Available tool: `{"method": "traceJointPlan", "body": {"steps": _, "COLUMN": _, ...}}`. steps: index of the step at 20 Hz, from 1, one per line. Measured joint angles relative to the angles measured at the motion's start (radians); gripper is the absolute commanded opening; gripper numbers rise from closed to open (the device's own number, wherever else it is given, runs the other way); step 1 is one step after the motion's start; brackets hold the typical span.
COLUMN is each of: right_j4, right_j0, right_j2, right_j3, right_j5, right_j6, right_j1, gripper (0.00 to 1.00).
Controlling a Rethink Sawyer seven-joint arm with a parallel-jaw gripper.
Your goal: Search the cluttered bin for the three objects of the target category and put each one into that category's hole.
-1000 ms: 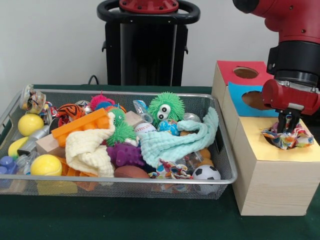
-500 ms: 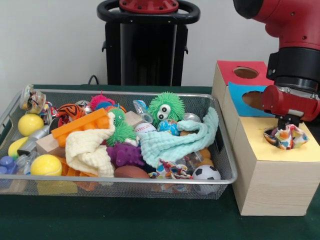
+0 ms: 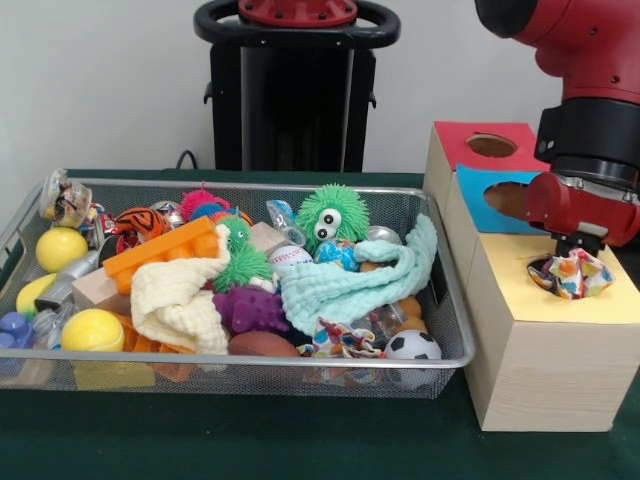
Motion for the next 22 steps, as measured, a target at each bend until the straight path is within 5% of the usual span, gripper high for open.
{"method": "traceJointPlan", "body": {"steps": 18, "right_j4": 0.0, "right_j0": 0.004, "right_j2": -0.01, "right_j3": -0.02, "right_j5": 0.021, "right_j6": 0.0, "right_j1": 0.014, "gripper": 0.0}}
{"method": "traceJointPlan", "body": {"steps": 19, "right_j4": 0.0, "right_j0": 0.003, "right_j2": -0.013, "right_j3": -0.023, "right_j5": 0.02, "right_j6": 0.0, "right_j1": 0.016, "gripper": 1.0}}
{"method": "traceJointPlan", "body": {"steps": 22, "right_j4": 0.0, "right_j0": 0.0, "right_j2": -0.015, "right_j3": -0.024, "right_j5": 0.021, "right_j6": 0.0, "right_j1": 0.017, "gripper": 1.0}}
